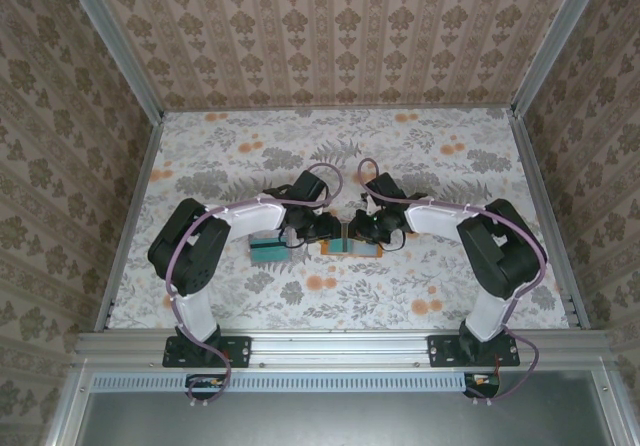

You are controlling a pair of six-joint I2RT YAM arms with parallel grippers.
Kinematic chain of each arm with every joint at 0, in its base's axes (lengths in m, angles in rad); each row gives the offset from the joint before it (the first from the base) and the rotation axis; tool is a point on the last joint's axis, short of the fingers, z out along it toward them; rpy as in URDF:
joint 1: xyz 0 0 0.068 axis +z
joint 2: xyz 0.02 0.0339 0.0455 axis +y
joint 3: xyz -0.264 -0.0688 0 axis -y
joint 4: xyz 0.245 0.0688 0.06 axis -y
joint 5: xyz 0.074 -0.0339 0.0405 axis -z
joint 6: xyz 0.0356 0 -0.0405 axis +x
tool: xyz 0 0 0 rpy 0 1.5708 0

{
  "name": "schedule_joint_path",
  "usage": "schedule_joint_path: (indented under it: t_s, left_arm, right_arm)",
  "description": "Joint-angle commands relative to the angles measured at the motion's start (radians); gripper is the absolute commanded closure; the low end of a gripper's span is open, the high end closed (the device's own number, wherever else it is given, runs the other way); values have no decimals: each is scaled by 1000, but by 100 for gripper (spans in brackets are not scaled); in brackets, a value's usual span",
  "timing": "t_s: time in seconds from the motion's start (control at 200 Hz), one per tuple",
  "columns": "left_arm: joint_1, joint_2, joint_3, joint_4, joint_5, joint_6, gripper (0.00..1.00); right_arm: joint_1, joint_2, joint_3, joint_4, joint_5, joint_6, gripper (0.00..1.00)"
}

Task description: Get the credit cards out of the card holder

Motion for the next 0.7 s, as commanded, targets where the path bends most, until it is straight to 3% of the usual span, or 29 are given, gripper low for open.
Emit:
schedule_joint_path:
  t_s: [0.0,0.525,0.66,0.695]
  left_arm:
    - [-4,12,-14,-13,-10,-12,61]
    - [-5,22,-4,-9,0,-7,61]
    - [-5,24,-4,-12,-3,-10,62]
    - [-6,24,-4,-12,-6,-12,62]
  right_arm:
    - [2,31,25,1,-21,21,81]
    - [2,65,31,48,-85,33,83]
    - [1,59,25,52,-91,35,100]
    - [-1,53,21,49,-87,35,100]
